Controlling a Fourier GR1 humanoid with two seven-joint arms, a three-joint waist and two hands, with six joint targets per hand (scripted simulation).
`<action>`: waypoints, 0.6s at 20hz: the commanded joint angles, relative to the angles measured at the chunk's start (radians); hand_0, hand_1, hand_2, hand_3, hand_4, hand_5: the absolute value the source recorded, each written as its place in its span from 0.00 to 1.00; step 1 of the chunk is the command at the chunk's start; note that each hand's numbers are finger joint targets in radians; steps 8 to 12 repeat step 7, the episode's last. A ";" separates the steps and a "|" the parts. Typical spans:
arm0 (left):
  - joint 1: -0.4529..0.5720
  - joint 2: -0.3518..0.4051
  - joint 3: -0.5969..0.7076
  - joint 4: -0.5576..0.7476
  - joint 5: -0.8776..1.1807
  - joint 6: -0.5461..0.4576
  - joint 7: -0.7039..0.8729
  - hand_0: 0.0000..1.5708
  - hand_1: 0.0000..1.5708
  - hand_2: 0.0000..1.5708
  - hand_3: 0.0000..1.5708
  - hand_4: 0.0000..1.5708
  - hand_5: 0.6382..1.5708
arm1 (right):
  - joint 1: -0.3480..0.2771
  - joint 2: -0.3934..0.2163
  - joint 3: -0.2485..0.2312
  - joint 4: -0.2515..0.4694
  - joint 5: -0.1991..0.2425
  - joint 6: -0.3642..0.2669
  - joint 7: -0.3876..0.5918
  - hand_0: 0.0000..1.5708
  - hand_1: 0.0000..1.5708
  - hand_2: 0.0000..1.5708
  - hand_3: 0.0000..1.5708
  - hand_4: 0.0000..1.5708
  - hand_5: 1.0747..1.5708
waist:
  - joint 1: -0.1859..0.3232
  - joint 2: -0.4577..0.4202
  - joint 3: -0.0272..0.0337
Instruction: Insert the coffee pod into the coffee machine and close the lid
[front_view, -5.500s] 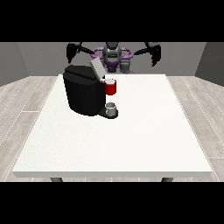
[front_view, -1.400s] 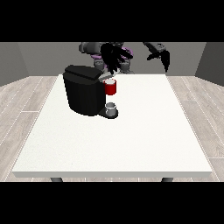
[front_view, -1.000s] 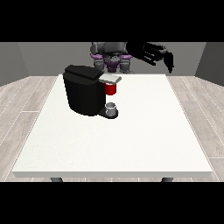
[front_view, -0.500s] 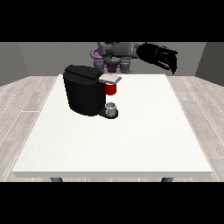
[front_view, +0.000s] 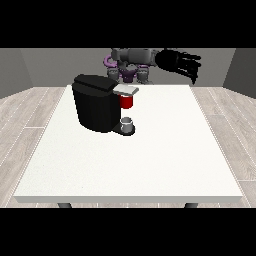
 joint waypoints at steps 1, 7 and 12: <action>0.067 0.000 0.014 -0.008 0.016 0.000 -0.001 0.00 0.00 0.00 0.00 0.17 1.00 | 0.060 0.063 0.016 -0.003 -0.019 0.012 -0.086 0.00 0.00 0.00 0.00 0.00 1.00 | -0.031 -0.064 0.0002; 0.155 0.033 0.066 0.067 0.046 -0.021 -0.013 0.00 0.00 0.00 0.00 0.17 1.00 | 0.197 0.186 0.111 -0.046 -0.040 0.018 -0.115 0.00 0.00 0.00 0.00 0.17 1.00 | -0.144 -0.196 0.0000; 0.155 0.033 0.066 0.067 0.046 -0.021 -0.013 0.00 0.00 0.00 0.00 0.17 1.00 | 0.197 0.186 0.111 -0.046 -0.040 0.018 -0.115 0.00 0.00 0.00 0.00 0.17 1.00 | -0.144 -0.196 0.0000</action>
